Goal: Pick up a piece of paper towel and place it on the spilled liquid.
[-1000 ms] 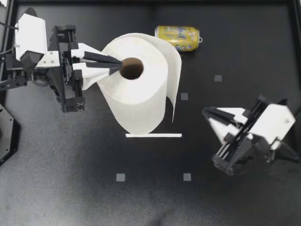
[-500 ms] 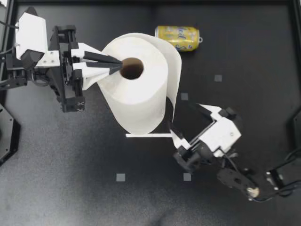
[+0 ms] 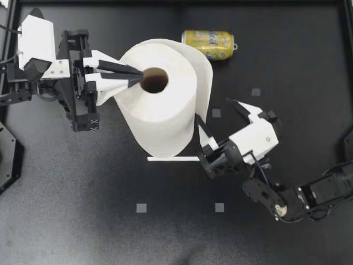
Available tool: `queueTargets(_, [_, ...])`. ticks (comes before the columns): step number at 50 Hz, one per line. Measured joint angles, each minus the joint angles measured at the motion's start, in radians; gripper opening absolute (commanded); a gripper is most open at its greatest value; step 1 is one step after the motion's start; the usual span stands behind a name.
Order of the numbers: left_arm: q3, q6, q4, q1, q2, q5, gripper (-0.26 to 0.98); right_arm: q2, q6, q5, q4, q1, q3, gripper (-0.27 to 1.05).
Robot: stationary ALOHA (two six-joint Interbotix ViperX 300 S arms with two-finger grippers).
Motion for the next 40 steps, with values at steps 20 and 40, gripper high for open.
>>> queueTargets(20, [0.011,-0.002,0.0,0.002,-0.002,-0.005,0.16,0.011,0.0,0.003,-0.023,-0.107,-0.008,0.85])
queueTargets(40, [0.011,-0.002,0.0,0.002,-0.003,-0.005,0.16,0.017,-0.006,-0.025,-0.061,-0.133,-0.02,0.84])
